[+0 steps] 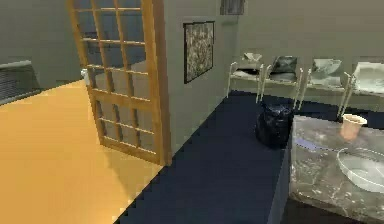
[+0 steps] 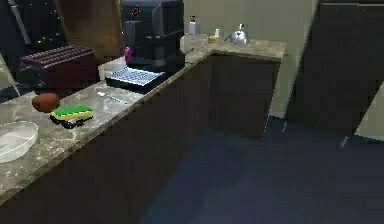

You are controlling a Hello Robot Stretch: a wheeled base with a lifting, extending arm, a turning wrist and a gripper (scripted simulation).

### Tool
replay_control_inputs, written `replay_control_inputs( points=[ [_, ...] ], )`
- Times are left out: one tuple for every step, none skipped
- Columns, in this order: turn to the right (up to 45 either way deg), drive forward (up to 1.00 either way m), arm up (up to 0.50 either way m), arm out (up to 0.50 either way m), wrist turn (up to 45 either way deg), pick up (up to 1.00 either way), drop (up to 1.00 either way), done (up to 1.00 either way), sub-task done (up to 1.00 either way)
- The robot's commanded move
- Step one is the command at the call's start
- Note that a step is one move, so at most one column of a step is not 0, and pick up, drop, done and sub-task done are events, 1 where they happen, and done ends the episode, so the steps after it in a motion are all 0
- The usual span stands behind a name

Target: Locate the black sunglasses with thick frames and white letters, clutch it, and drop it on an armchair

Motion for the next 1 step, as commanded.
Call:
replay_control_inputs(
  points=[
    [-27.0, 0.0, 0.0, 0.0, 0.0, 0.0, 0.0, 0.0, 0.0]
  ],
)
